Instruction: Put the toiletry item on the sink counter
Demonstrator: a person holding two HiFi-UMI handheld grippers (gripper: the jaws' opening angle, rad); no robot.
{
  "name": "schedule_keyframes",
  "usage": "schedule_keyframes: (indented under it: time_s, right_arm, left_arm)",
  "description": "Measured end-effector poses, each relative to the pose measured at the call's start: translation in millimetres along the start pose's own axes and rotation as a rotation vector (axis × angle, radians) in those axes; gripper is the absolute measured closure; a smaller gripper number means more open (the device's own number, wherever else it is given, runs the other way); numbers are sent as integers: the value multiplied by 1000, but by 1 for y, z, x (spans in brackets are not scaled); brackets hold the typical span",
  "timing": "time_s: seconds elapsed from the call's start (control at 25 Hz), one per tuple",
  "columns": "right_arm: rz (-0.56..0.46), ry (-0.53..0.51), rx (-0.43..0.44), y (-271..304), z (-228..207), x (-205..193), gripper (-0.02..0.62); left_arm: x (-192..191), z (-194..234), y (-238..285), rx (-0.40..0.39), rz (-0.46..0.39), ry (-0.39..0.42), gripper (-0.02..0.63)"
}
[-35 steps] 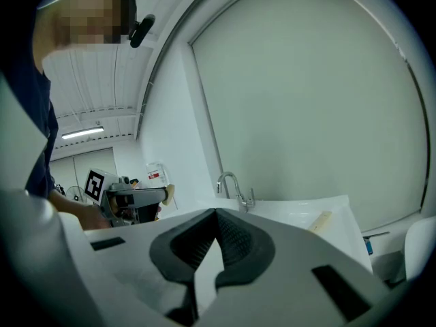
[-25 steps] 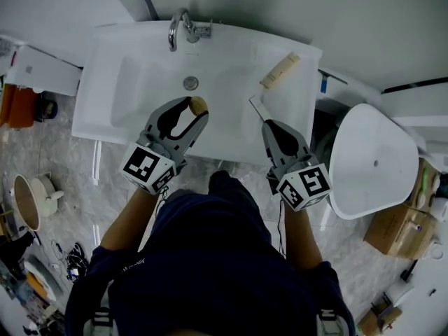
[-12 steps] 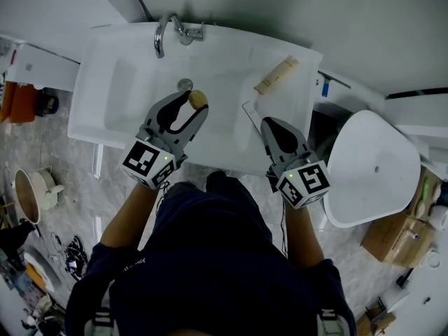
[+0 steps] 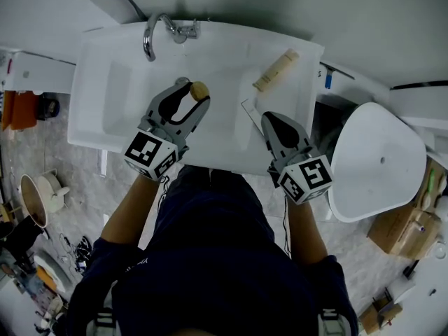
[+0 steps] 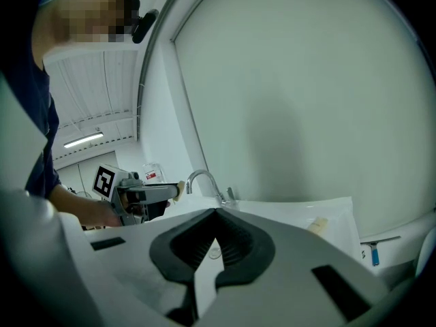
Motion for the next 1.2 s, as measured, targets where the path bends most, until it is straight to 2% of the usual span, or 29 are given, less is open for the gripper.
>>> schedule_keyframes:
  time_s: [0.68,1.2]
  right_arm:
    - [13,73,-110,48,-26,9,591]
    - [36,117,-137,75,-61,2,591]
  left_arm:
    - [-9,50,85,-122,94,44,402]
    - [-21,73,151,-142,179,59,402]
Point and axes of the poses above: the fingertips, and each gripper's own axes: y forward along the fingers, z to its left, x out of its top, the point moved 1 cm from there along -y, backward along the fingers, and after that the axes turned 14 degrees about z, right-handed, at the moved point
